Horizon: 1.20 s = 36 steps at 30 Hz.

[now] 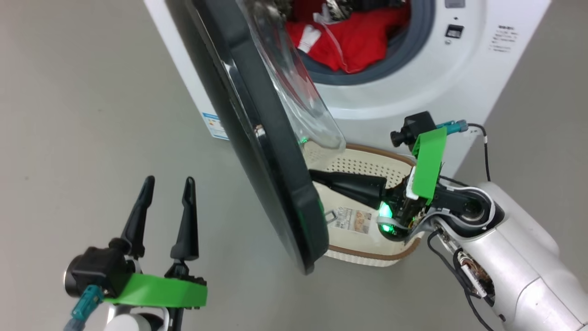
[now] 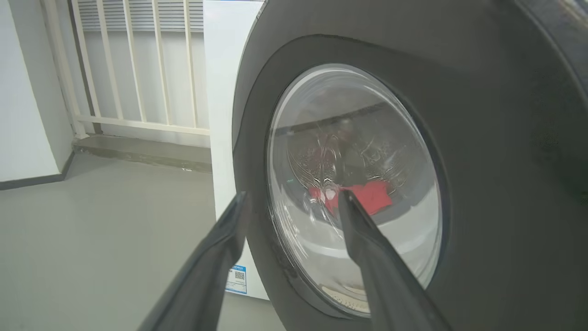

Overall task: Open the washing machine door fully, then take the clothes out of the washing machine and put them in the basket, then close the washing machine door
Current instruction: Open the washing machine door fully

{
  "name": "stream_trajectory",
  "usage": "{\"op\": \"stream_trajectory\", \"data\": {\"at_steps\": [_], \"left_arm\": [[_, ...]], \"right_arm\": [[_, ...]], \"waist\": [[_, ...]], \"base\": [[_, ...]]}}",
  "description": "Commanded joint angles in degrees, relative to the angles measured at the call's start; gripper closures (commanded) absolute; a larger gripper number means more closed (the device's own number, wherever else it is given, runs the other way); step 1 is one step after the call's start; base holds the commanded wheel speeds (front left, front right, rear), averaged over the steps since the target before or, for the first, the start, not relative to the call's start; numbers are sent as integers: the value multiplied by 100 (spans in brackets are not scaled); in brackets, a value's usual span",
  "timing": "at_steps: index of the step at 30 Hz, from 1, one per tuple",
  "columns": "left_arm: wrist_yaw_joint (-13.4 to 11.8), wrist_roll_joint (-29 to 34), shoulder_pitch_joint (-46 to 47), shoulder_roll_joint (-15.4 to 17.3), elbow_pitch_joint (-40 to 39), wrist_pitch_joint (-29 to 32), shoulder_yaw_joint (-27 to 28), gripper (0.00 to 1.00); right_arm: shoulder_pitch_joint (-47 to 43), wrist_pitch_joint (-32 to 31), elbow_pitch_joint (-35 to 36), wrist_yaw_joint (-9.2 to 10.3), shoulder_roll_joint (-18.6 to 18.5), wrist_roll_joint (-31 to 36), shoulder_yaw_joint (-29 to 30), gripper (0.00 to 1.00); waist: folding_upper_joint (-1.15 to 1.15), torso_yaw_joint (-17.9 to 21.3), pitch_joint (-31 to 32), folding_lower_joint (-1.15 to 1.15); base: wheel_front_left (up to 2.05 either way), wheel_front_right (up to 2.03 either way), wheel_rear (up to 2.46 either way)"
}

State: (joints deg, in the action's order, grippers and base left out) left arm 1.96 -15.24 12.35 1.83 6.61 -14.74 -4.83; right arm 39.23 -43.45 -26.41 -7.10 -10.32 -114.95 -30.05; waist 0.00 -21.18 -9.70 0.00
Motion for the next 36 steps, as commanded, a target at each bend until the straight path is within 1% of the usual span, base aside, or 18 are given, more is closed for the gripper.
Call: {"op": "stream_trajectory", "data": {"at_steps": [1,12,20,26,36], "left_arm": [[-48,-28,-62,105,-106,-26,167,0],[-80,-194,-165,105,-48,-26,96,0],[-114,-279,-166,105,-13,-26,-23,0],[-129,-301,-191,105,-24,-26,25,0],[-136,-318,-215,105,0,-26,-32,0]], "right_arm": [[-69,-49,158,-39,144,-53,-83,100],[-85,-19,111,-39,163,-94,-288,100],[-36,-27,57,-39,213,-129,-429,100],[53,-46,-36,-39,285,-122,-564,100],[94,-32,-162,-39,318,-88,-628,100]], "waist": [[0,-170,136,0],[0,-660,238,0],[0,-939,266,0],[0,-976,230,0],[0,-970,246,0]], "base": [[0,0,0],[0,0,0],[0,0,0],[0,0,0],[0,0,0]]}}
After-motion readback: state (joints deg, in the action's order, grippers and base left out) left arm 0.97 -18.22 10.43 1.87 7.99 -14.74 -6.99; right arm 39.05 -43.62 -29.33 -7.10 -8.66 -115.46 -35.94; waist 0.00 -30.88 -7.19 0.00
